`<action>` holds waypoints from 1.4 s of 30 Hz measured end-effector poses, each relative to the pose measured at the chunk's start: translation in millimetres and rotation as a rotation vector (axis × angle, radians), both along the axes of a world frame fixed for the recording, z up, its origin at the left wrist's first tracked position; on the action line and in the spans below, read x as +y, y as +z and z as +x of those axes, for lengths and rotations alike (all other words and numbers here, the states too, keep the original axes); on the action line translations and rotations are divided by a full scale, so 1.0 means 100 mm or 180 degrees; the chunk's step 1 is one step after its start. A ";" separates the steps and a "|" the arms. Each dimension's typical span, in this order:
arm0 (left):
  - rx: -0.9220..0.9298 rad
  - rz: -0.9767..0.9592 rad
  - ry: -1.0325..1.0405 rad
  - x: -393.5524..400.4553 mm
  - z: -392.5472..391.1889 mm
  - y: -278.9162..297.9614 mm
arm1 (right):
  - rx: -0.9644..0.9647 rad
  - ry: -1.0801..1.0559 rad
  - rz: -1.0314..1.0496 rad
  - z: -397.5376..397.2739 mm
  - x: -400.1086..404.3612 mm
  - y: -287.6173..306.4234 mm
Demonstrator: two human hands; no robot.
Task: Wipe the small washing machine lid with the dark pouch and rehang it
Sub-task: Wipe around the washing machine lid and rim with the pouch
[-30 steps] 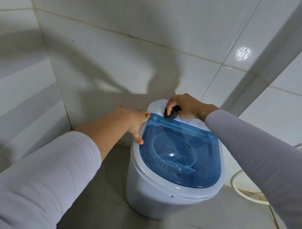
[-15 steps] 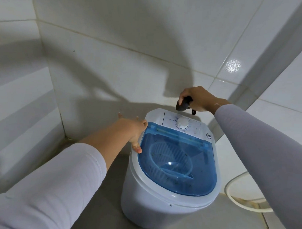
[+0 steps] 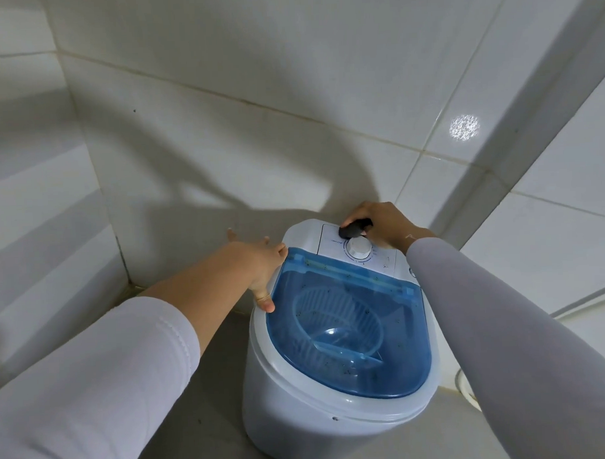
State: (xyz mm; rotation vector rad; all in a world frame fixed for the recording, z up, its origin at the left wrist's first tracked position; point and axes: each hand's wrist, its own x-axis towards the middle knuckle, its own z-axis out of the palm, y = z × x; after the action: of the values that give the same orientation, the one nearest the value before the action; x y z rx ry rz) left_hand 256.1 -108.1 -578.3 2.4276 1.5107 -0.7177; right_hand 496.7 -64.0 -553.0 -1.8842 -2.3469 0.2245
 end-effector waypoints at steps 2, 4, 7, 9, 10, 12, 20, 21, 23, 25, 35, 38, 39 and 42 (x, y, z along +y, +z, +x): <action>0.0054 0.0014 -0.0015 -0.02 0.01 0.01 | 0.0074 -0.0033 0.0045 0.04 -0.02 -0.03; 0.0100 0.0016 -0.0013 -0.04 0.02 0.03 | 0.0051 -0.0042 0.0094 0.06 -0.04 -0.04; 0.0107 0.0006 0.0005 -0.05 0.03 0.04 | -0.0010 -0.0085 0.0133 0.11 -0.07 -0.05; 0.0099 -0.0003 -0.0004 -0.04 0.02 0.04 | 0.0004 -0.0148 0.0129 0.16 -0.09 -0.04; 0.0097 0.0001 -0.0012 -0.04 0.02 0.04 | 0.0000 -0.0185 0.0125 0.19 -0.10 -0.04; 0.0102 0.0004 -0.0021 -0.04 0.01 0.04 | -0.0008 -0.0264 0.0119 0.23 -0.14 -0.02; 0.0099 0.0025 -0.0025 -0.05 0.00 0.03 | -0.0066 -0.0519 0.0137 0.24 -0.23 -0.04; 0.0105 0.0037 -0.0036 -0.04 0.01 0.03 | -0.0078 -0.0556 0.0142 0.23 -0.24 -0.04; 0.0115 0.0036 -0.0036 -0.06 0.01 0.05 | -0.0087 -0.0630 0.0151 0.22 -0.25 -0.05; 0.0122 0.0035 -0.0038 -0.05 0.01 0.04 | -0.0105 -0.0700 0.0167 0.20 -0.27 -0.06; 0.0164 0.0101 -0.0092 -0.01 0.01 0.01 | -0.0152 -0.1011 0.0159 0.11 -0.53 -0.06; 0.0159 0.0116 -0.0109 -0.01 0.00 0.00 | -0.0103 -0.1096 0.0107 0.08 -0.61 -0.07; 0.0139 0.0121 -0.0118 -0.01 0.00 -0.01 | -0.0104 -0.1108 0.0102 0.07 -0.63 -0.08; 0.0082 0.0144 -0.0119 0.00 -0.02 -0.02 | -0.0136 -0.1098 0.0085 0.01 -0.70 -0.08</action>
State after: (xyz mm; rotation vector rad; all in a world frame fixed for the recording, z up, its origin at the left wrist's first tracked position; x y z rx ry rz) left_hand 254.4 -108.5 -580.4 2.4954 1.5108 -0.7325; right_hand 497.5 -134.3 -560.6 -2.2559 -1.9906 0.1174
